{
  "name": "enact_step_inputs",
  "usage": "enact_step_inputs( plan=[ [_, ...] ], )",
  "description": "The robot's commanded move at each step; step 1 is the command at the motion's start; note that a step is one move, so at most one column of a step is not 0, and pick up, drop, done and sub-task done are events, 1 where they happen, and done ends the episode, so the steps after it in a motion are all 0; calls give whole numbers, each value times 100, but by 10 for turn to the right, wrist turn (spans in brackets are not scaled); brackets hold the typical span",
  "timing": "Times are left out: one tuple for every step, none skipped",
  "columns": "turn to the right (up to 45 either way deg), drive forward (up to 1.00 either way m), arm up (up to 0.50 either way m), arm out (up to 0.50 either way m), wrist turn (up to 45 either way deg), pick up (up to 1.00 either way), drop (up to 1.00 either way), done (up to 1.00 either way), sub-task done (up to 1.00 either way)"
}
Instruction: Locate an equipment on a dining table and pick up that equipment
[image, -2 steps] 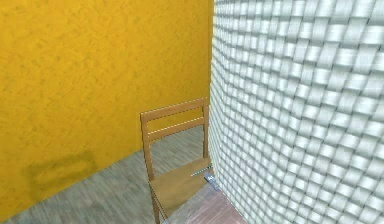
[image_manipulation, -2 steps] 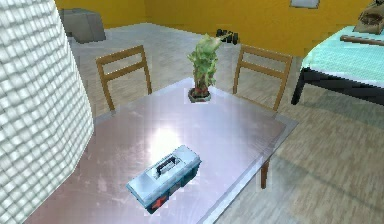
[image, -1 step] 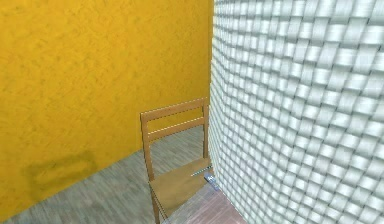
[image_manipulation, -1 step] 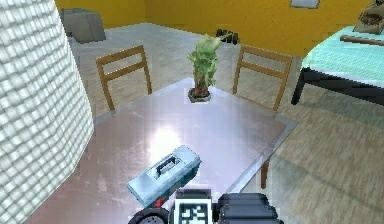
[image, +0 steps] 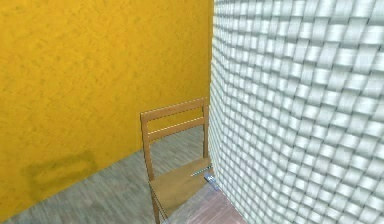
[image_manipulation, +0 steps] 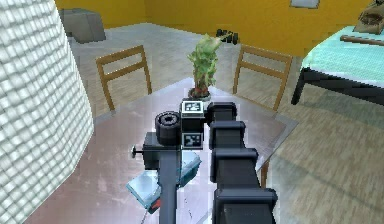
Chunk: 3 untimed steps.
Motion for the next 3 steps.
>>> enact_step_inputs(
  plan=[
    [0, 0, 0, 0, 450, 0, 0, 0, 0],
    [0, 0, 0, 0, 450, 0, 0, 0, 0],
    [0, 0, 0, 0, 450, 0, 0, 0, 0]
  ],
)
